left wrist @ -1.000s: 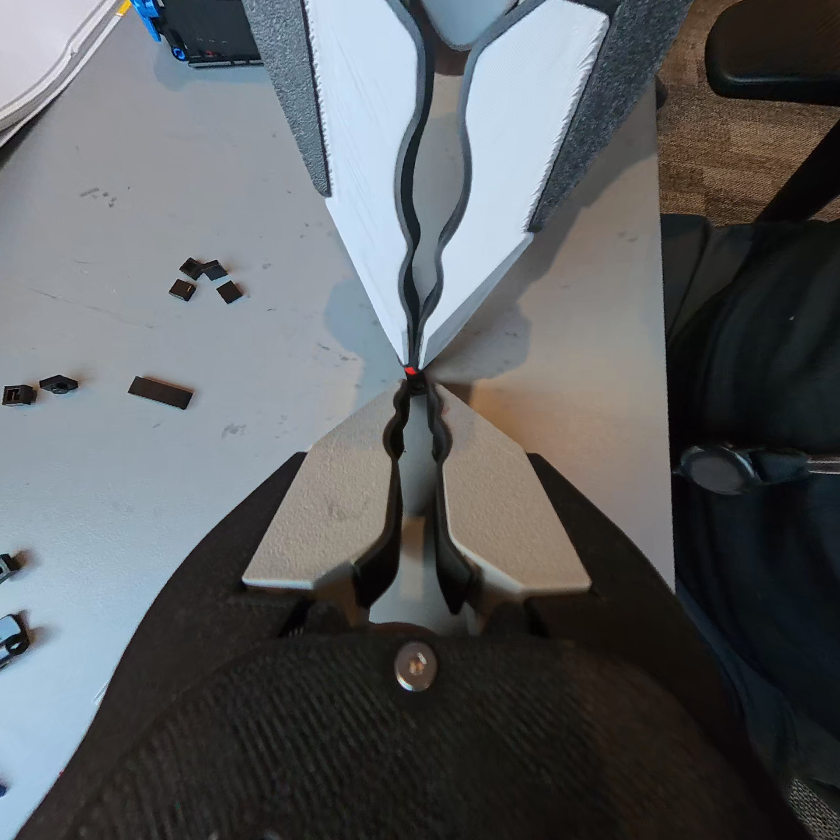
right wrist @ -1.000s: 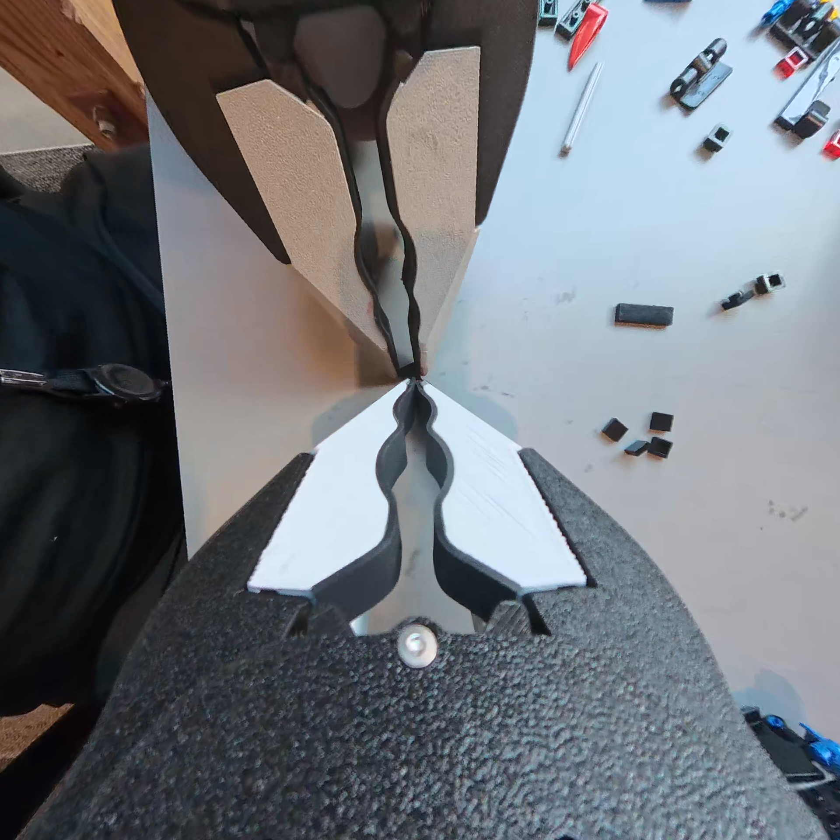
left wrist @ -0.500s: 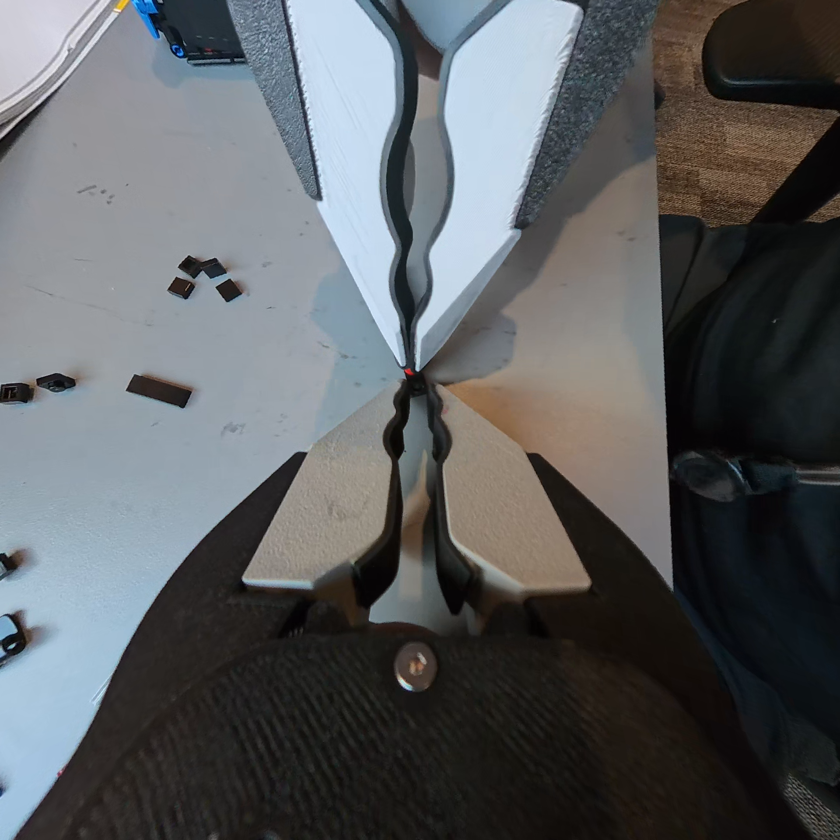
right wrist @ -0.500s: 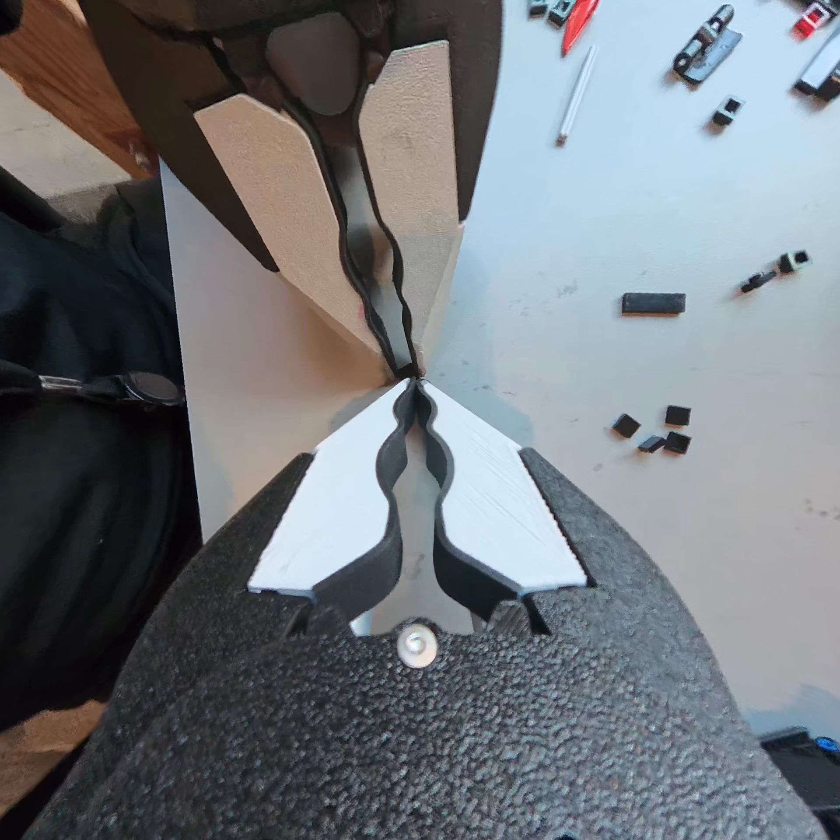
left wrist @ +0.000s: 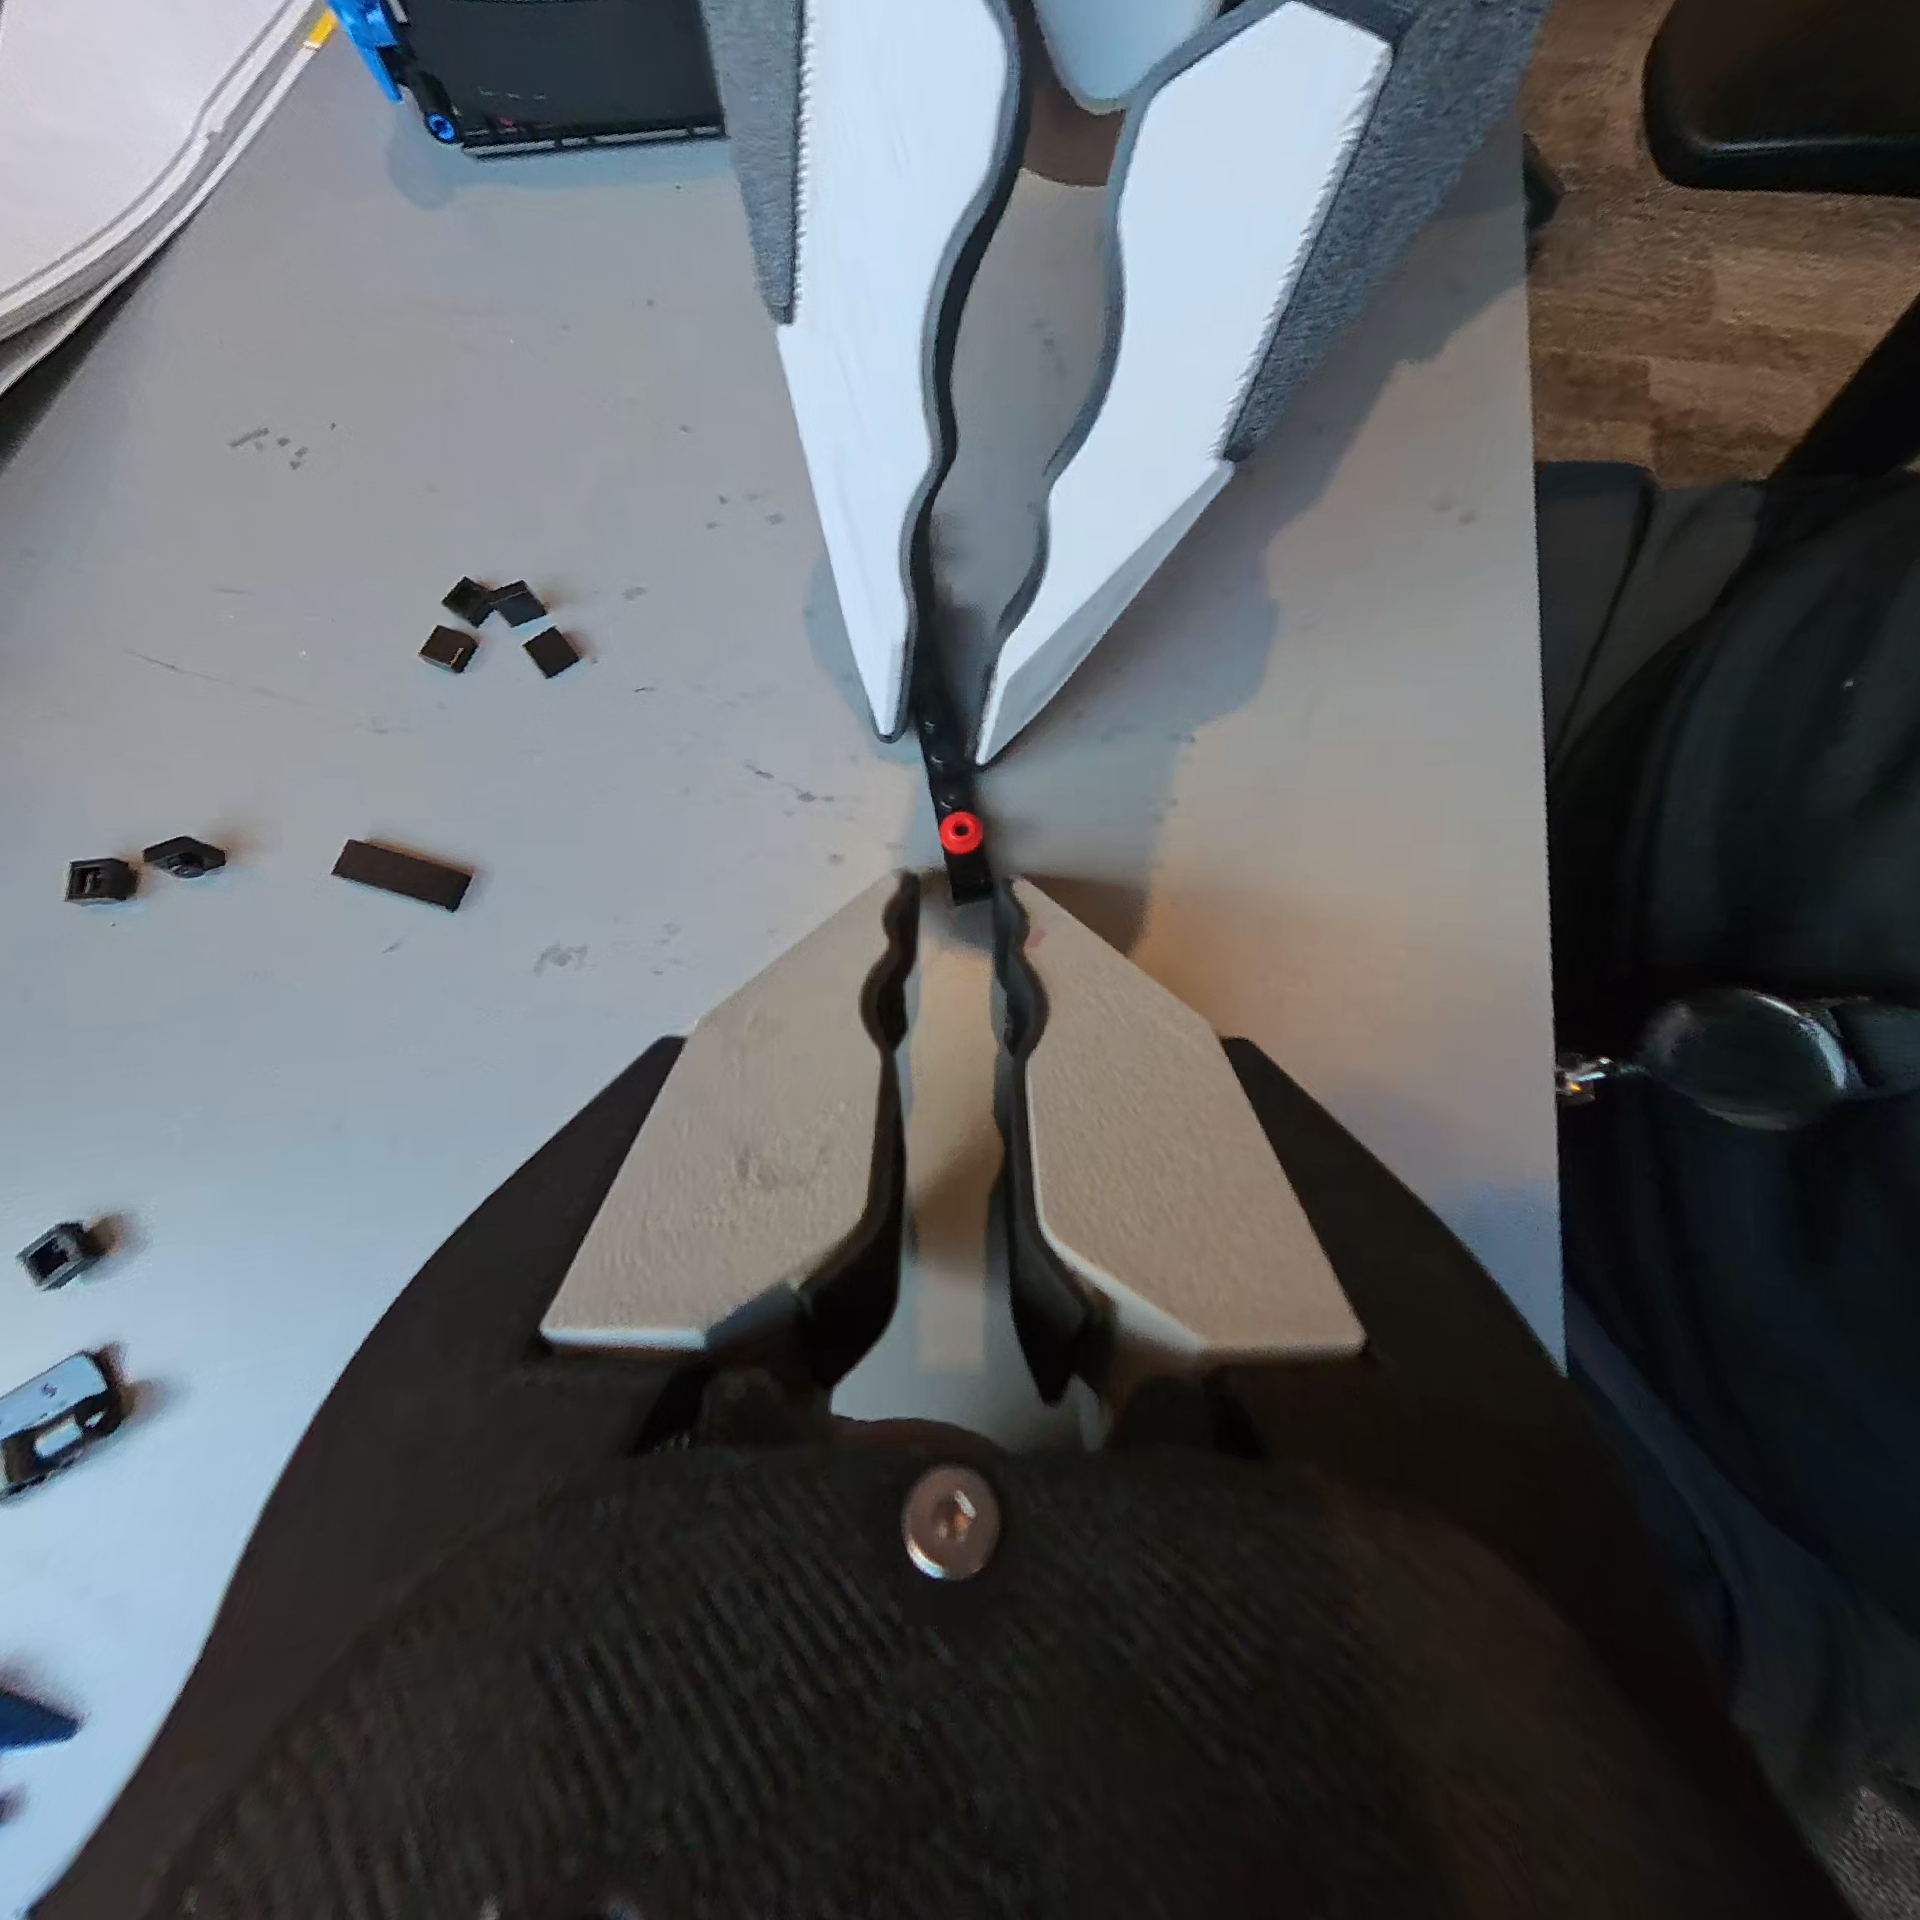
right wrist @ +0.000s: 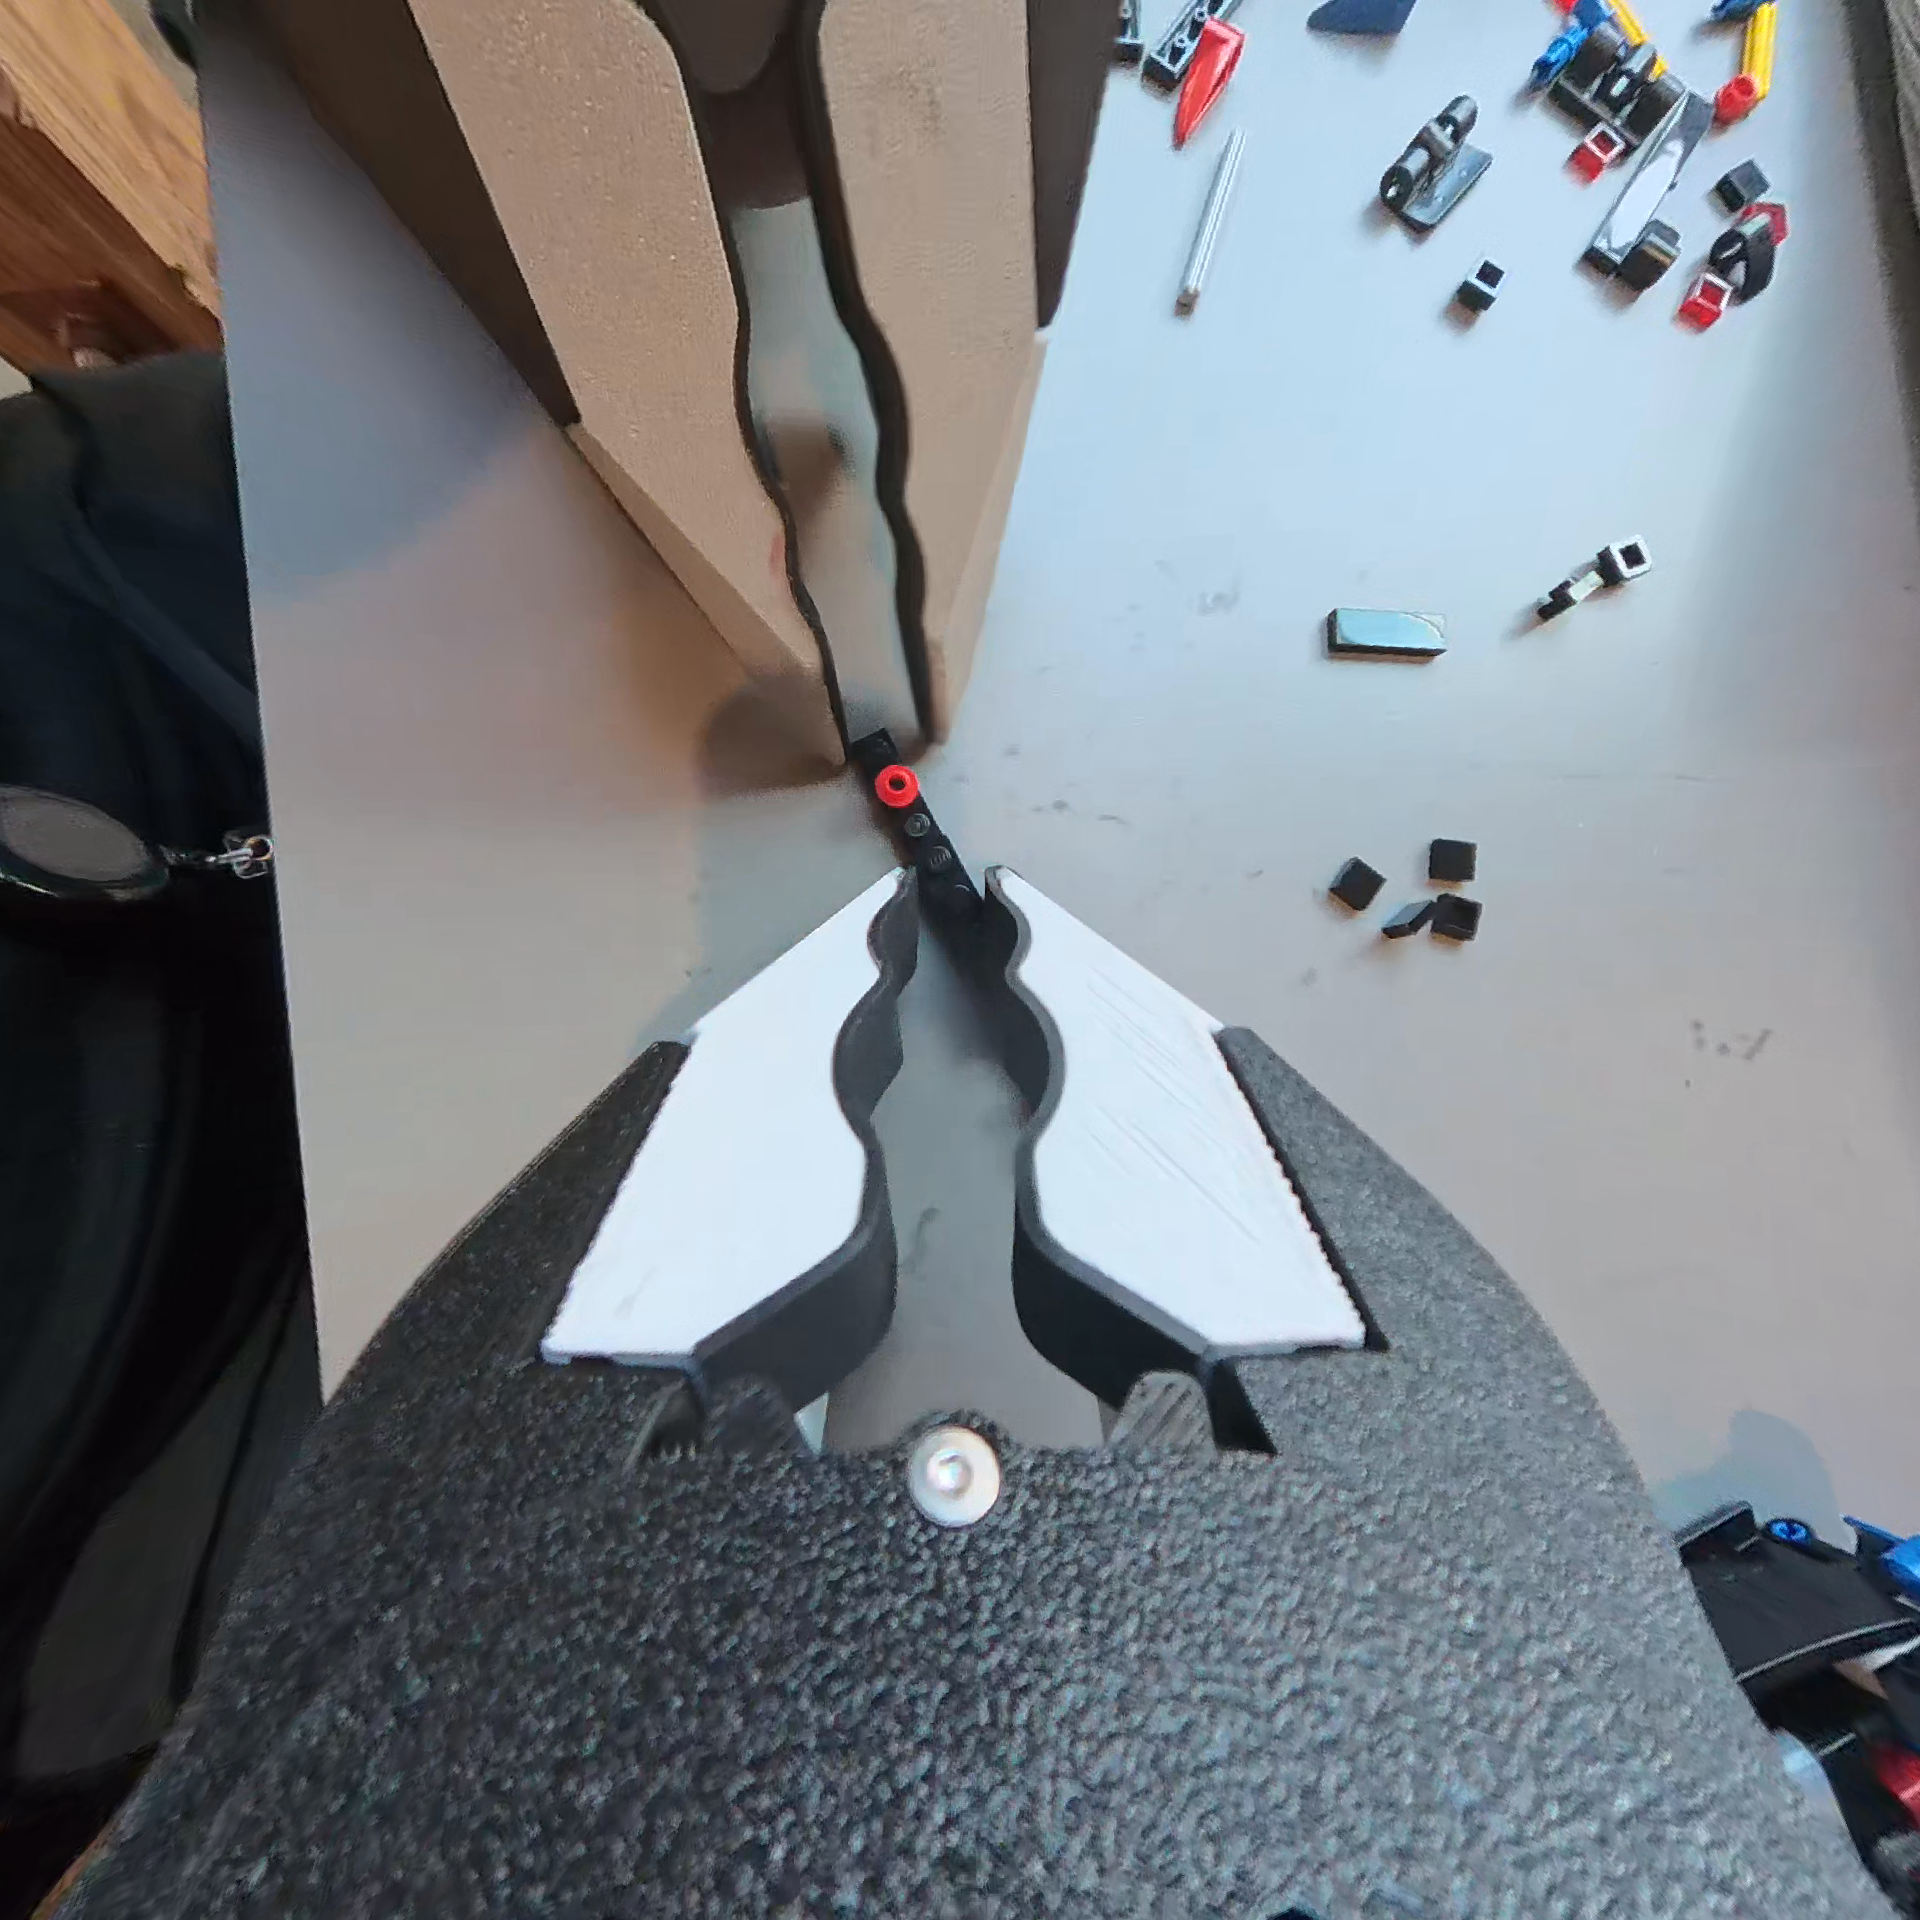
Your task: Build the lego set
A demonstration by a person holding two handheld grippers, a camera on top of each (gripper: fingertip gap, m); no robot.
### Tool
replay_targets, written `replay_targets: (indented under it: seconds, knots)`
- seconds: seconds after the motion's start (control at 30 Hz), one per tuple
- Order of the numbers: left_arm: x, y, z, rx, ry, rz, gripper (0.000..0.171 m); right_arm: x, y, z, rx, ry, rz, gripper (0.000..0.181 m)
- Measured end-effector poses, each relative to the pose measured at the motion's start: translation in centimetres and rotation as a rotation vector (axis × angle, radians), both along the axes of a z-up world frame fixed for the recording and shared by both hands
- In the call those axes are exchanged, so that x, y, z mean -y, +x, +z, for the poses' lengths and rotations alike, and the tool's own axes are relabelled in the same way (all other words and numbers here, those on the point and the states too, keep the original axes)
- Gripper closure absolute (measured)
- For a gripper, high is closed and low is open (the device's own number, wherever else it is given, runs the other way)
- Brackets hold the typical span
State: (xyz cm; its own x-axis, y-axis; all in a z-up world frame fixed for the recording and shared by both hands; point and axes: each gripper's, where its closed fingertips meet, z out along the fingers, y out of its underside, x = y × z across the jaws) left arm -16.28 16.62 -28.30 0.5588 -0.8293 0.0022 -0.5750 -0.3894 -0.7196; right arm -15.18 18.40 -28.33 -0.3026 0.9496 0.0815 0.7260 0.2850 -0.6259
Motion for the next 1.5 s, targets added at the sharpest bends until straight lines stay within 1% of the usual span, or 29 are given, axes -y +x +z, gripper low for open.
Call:
replay_targets:
  seconds: [0.17,0.33,0.4,0.47,0.53,0.6,0.67,0.77,0.8,0.87,0.97,1.03,1.13,1.2,1.27,1.37,1.5]
  knots:
    - [0.6,-1.2,0.0,0.024,-0.032,0.044,0.153,0.0,0.0,0.0,-0.016,0.015,0.012,0.171]
    - [1.7,-4.6,0.3,0.023,-0.039,0.176,0.15,0.2,0.2,1.0,-0.091,-0.014,0.018,0.17]
    - [1.7,-6.4,1.0,0.024,-0.02,0.251,0.151,0.0,0.2,1.6,-0.127,-0.034,0.006,0.17]
    - [0.9,-8.7,2.2,0.02,0.009,0.338,0.152,-0.2,0.3,1.9,-0.155,-0.059,-0.007,0.17]
    - [-0.5,-11.6,3.7,0.005,0.051,0.437,0.153,-0.4,0.3,2.2,-0.177,-0.067,-0.019,0.17]
    - [-1.9,-14.8,4.6,-0.044,0.073,0.533,0.151,-0.5,0.4,2.3,-0.197,-0.065,-0.029,0.17]
    - [-3.0,-18.0,5.0,-0.09,0.08,0.611,0.152,-0.5,0.6,2.5,-0.219,-0.067,-0.034,0.17]
    - [-4.1,-21.0,4.4,-0.11,0.015,0.683,0.151,-0.8,0.9,2.8,-0.263,-0.056,-0.051,0.171]
    - [-4.2,-21.5,3.9,-0.12,-0.025,0.683,0.148,-0.8,0.9,3.0,-0.278,-0.054,-0.055,0.172]
    - [-4.2,-21.8,3.2,-0.135,-0.067,0.679,0.148,-0.6,1.0,3.4,-0.307,-0.069,-0.048,0.172]
    - [-3.9,-21.2,2.9,-0.137,-0.076,0.642,0.152,-0.7,1.0,3.5,-0.328,-0.074,-0.045,0.173]
    - [-3.9,-20.9,2.8,-0.135,-0.075,0.634,0.159,-0.8,1.0,3.0,-0.318,-0.083,-0.045,0.173]
    - [-3.8,-21.3,2.6,-0.159,-0.091,0.64,0.162,-0.7,0.9,2.8,-0.314,-0.085,-0.04,0.173]
    - [-3.7,-21.6,2.7,-0.147,-0.093,0.649,0.158,-0.7,0.9,2.9,-0.319,-0.085,-0.039,0.173]
    - [-3.7,-21.8,2.7,-0.134,-0.112,0.666,0.148,-0.7,0.9,2.8,-0.315,-0.093,-0.042,0.173]
    - [-4.3,-22.2,3.1,-0.134,-0.082,0.679,0.151,-0.8,0.9,2.6,-0.301,-0.099,-0.044,0.173]
    - [-6.6,-23.7,4.5,-0.14,-0.033,0.725,0.149,-0.8,0.8,2.4,-0.29,-0.095,-0.048,0.173]
